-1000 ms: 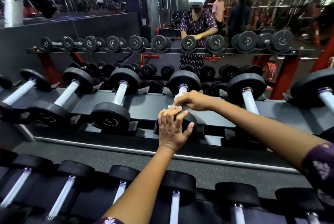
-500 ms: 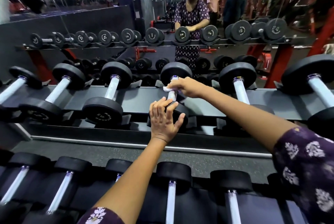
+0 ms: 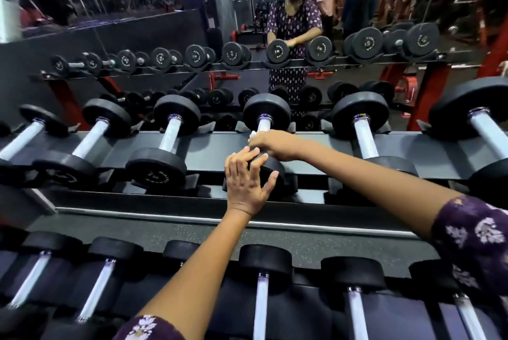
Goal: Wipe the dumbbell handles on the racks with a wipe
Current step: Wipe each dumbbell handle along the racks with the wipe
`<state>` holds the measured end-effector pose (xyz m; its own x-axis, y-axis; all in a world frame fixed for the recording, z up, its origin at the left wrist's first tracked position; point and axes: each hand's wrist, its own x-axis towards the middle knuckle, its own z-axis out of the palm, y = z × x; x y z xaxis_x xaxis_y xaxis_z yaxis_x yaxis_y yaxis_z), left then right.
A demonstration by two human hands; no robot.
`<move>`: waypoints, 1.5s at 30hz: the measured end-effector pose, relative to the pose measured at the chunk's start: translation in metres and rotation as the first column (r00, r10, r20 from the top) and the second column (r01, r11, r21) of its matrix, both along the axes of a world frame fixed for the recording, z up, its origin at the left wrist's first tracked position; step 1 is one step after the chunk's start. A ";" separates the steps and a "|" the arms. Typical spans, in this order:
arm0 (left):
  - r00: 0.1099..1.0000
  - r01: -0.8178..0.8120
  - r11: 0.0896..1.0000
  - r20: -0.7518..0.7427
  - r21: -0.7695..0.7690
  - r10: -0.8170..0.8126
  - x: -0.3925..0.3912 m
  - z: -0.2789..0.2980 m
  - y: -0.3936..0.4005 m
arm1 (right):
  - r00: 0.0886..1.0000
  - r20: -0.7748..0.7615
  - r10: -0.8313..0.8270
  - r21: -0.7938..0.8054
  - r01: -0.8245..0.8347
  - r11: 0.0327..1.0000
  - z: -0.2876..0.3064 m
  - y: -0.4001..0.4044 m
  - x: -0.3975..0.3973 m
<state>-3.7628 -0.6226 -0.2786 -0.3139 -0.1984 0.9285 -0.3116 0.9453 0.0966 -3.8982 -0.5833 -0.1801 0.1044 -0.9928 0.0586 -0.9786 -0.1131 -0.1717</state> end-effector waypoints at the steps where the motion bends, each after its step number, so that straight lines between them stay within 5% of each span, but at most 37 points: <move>1: 1.000 -0.006 1.000 0.001 -0.002 0.006 0.000 0.000 0.000 | 1.000 0.012 -0.004 0.003 0.004 1.000 0.003 0.000 -0.006; 17: 1.000 -0.018 1.000 0.000 0.004 0.018 0.000 0.000 0.003 | 0.963 0.054 -0.265 -0.242 0.270 0.932 -0.004 -0.010 -0.013; 22: 1.000 -0.022 1.000 -0.008 -0.016 0.021 0.000 0.003 0.001 | 0.914 0.361 -0.187 -0.276 0.296 0.915 -0.029 0.007 -0.010; 29: 0.999 -0.027 1.000 -0.020 -0.004 0.027 -0.002 0.003 0.005 | 0.810 0.456 -0.369 -0.245 0.513 0.823 0.000 -0.014 -0.017; 32: 1.000 -0.024 1.000 -0.015 -0.003 0.024 -0.002 0.004 0.006 | 0.865 0.338 -0.372 -0.302 0.474 0.827 -0.013 -0.013 -0.007; 41: 0.998 -0.029 0.999 -0.060 -0.028 0.027 -0.003 0.001 0.007 | 0.728 0.565 -0.389 -0.222 0.587 0.778 0.002 -0.014 -0.016; 45: 0.996 -0.022 0.998 -0.086 -0.051 0.017 -0.006 0.001 0.004 | 0.787 0.511 -0.347 -0.177 0.491 0.853 -0.011 0.002 -0.008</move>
